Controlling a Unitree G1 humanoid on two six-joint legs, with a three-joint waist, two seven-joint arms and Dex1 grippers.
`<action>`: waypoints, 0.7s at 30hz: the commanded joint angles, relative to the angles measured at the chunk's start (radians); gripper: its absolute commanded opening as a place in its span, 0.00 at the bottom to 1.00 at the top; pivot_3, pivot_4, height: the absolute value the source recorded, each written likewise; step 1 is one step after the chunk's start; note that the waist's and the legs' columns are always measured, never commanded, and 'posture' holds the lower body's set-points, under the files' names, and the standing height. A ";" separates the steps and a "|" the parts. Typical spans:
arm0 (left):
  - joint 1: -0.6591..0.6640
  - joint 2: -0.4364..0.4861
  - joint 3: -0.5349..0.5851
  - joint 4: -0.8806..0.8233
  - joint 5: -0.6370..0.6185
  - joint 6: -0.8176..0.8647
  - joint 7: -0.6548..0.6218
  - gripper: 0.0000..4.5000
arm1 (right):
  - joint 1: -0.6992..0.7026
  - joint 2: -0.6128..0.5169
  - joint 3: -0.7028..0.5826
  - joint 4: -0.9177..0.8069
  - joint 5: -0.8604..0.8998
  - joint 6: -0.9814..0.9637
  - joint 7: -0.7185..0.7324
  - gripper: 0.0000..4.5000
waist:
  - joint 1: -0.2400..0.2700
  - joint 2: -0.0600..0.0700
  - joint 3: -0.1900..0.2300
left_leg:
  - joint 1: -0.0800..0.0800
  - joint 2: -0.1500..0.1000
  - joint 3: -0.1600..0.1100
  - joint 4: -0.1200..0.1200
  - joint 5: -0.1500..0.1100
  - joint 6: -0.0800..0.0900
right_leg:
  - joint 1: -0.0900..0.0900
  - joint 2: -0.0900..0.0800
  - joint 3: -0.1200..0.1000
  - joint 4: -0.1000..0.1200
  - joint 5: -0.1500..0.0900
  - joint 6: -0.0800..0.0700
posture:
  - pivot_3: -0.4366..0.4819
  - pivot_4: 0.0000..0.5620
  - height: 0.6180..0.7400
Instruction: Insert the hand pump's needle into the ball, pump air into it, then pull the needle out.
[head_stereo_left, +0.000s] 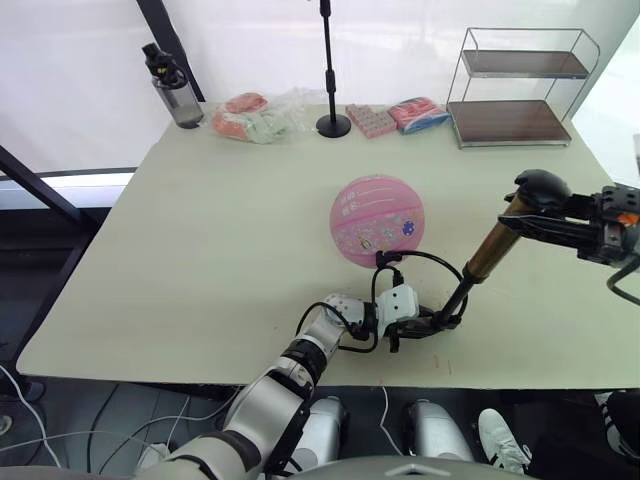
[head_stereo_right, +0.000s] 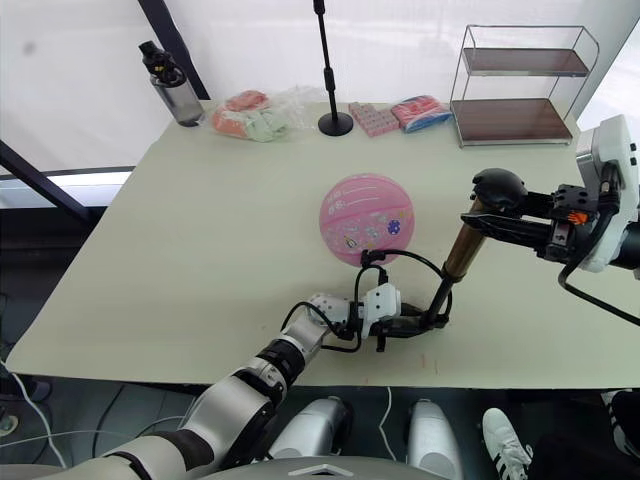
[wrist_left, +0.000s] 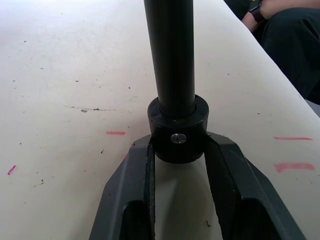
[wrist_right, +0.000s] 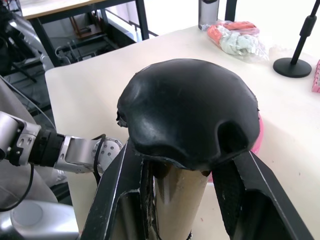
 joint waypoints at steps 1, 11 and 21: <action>0.043 0.028 -0.027 0.069 0.049 0.028 0.003 0.24 | 0.032 0.023 -0.030 -0.020 -0.029 -0.017 -0.034 0.24 | 0.000 0.000 0.000 | 0.000 0.000 0.000 0.000 0.000 0.000 | 0.000 0.000 0.000 0.000 0.000 0.000 | 0.48 0.27 1.00; 0.042 0.026 -0.024 0.070 0.051 0.029 0.008 0.24 | 0.240 0.155 0.181 -0.063 -0.309 -0.221 -0.005 0.24 | -0.008 -0.004 -0.009 | 0.006 0.003 0.000 0.000 0.000 0.000 | 0.005 0.003 0.000 0.001 -0.002 0.003 | 0.48 0.27 1.00; 0.038 0.023 -0.017 0.074 0.056 0.030 0.011 0.24 | 0.334 0.281 0.426 0.109 -0.608 -0.493 0.034 0.24 | -0.011 -0.007 -0.011 | 0.019 0.003 0.001 -0.004 0.000 0.000 | 0.015 0.003 0.001 0.000 -0.003 0.004 | 0.48 0.27 1.00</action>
